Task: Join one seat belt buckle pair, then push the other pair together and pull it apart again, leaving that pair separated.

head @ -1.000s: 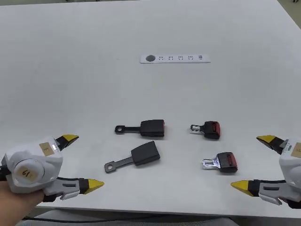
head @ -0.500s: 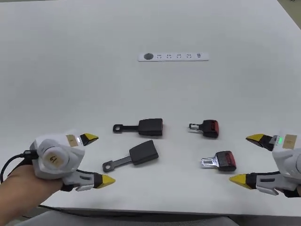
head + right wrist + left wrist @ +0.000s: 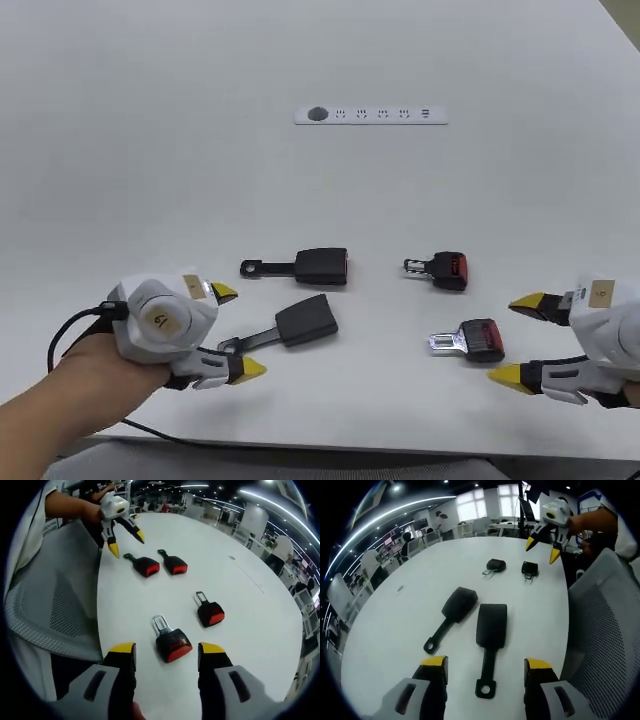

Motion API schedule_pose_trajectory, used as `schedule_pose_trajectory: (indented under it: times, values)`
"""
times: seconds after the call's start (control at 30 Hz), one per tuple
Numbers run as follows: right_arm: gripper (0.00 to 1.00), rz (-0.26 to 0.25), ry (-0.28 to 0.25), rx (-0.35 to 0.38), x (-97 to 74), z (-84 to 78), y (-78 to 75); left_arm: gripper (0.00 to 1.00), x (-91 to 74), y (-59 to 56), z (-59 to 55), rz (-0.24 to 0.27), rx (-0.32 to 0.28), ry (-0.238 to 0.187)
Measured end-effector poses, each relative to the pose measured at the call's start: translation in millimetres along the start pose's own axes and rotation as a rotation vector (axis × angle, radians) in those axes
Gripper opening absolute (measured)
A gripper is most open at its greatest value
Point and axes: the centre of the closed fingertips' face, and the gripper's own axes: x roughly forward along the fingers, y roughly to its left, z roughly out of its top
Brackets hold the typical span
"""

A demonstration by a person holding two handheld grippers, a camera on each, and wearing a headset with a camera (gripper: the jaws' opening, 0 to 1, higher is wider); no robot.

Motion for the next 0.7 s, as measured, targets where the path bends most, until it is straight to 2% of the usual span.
schedule_pose_trajectory:
  times: [0.13,0.27,0.33,0.4,0.6,0.7]
  values:
    - [0.47,0.018,0.008,-0.017,6.2,-2.0,-1.4,0.62,7.9,0.8,3.7,-0.010,0.007,0.005]
    - [0.47,0.050,0.029,-0.062,15.5,-5.9,-4.0,0.61,18.1,-0.8,14.6,-0.029,0.018,0.013]
    - [0.46,0.060,0.039,-0.080,18.1,-6.0,-5.4,0.60,23.8,-4.4,18.4,-0.053,0.021,0.020]
    - [0.46,0.067,0.045,-0.086,22.4,-9.4,-9.1,0.60,28.2,-7.7,21.2,-0.078,0.050,0.037]
    - [0.45,0.100,0.067,-0.091,30.8,-14.3,-11.2,0.54,37.8,0.5,27.2,-0.107,0.059,0.051]
    - [0.44,0.121,0.080,-0.102,31.0,-15.0,-8.6,0.51,42.1,-1.3,30.9,-0.120,0.072,0.052]
